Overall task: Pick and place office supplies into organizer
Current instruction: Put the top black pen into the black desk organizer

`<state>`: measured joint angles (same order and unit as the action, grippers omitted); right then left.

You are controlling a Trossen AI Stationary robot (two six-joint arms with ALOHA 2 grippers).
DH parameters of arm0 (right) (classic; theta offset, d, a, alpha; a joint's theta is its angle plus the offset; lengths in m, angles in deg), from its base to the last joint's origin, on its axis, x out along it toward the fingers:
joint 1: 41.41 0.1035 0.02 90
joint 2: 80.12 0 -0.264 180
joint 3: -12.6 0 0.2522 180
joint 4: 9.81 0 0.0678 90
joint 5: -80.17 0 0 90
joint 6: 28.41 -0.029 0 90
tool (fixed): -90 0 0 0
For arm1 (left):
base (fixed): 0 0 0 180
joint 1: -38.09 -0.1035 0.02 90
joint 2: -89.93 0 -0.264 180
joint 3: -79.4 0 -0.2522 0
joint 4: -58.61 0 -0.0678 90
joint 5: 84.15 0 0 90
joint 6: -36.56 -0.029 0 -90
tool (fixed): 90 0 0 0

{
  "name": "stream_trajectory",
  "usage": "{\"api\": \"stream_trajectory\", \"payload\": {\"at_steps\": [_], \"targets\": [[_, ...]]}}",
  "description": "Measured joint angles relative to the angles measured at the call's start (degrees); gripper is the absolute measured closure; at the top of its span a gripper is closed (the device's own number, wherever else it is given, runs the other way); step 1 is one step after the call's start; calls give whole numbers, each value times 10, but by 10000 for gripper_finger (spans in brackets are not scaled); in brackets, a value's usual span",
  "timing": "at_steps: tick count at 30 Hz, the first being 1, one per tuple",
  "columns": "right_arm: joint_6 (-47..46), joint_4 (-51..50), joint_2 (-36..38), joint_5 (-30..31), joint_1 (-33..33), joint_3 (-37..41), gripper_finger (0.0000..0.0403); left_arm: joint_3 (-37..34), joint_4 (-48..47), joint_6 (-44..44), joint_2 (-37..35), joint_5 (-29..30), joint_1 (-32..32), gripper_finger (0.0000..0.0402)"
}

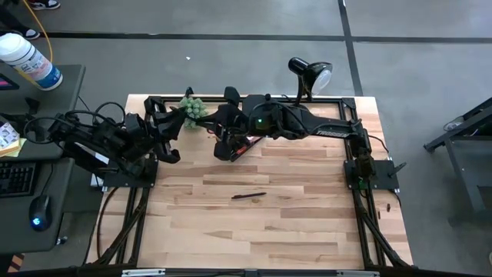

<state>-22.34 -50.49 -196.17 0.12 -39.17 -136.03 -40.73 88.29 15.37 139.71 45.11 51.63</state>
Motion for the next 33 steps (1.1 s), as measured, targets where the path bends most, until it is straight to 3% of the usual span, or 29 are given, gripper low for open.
{"api": "stream_trajectory", "payload": {"at_steps": [6, 16, 25, 33], "targets": [[0, -1, 0, -11, 0, -1, 376, 0, 0, -2, 0, -5, 0, 368], [-6, -4, 0, -12, 1, -1, 298, 0, 1, -15, 0, -7, 0, 386], [35, -9, 15, 71, -4, -1, 263, 0, 0, -29, -1, -12, 0, 372], [40, -78, 73, 97, -31, -2, 252, 0, -5, -43, -1, -19, 0, 379]]}}
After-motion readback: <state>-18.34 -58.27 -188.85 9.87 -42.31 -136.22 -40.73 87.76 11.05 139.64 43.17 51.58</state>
